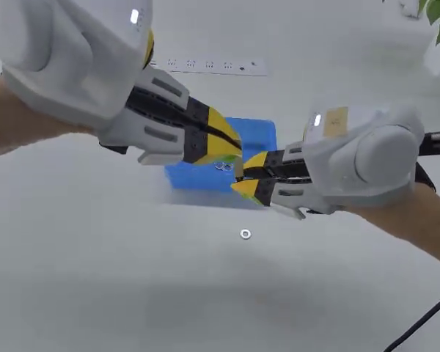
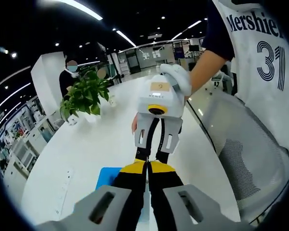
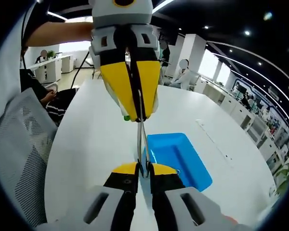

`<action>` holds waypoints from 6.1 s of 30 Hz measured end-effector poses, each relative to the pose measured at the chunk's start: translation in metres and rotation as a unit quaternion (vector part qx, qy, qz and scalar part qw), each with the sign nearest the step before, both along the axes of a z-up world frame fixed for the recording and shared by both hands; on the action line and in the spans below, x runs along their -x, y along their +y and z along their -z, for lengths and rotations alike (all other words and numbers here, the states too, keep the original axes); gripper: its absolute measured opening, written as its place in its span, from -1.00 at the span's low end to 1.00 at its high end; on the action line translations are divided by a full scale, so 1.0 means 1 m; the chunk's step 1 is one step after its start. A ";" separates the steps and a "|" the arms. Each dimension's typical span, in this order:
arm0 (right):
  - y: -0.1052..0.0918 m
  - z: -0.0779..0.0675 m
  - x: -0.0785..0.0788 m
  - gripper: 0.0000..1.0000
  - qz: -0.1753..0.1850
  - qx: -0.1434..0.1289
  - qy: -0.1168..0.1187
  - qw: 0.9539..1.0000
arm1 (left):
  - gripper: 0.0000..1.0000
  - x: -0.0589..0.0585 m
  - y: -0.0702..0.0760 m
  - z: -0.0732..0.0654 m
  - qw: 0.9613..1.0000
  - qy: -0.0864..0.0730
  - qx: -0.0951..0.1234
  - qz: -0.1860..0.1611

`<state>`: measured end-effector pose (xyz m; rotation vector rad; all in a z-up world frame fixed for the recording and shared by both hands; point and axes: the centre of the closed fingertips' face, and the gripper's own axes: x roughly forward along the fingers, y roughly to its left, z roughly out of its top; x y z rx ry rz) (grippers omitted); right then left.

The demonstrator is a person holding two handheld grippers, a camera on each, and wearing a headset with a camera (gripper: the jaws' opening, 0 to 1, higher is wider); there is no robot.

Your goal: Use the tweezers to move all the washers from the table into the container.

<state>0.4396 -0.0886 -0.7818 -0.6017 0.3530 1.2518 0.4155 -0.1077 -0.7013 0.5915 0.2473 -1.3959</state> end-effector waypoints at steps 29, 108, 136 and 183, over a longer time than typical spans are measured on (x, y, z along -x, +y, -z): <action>0.019 0.052 -0.084 -0.79 0.013 0.024 0.023 0.999 | -0.90 -0.095 0.015 0.057 0.999 0.022 -0.014 -0.046; -0.022 0.063 0.041 -0.74 0.029 0.011 0.066 0.997 | -0.89 0.028 -0.026 0.069 0.996 0.085 0.001 -0.022; -0.019 0.072 0.034 -0.74 0.036 0.006 0.078 0.996 | -0.89 0.021 -0.023 0.080 0.996 0.081 0.001 -0.037; 0.009 0.013 0.012 -0.78 -0.003 -0.005 0.029 1.000 | -0.90 0.002 0.009 0.024 0.997 0.062 0.004 -0.050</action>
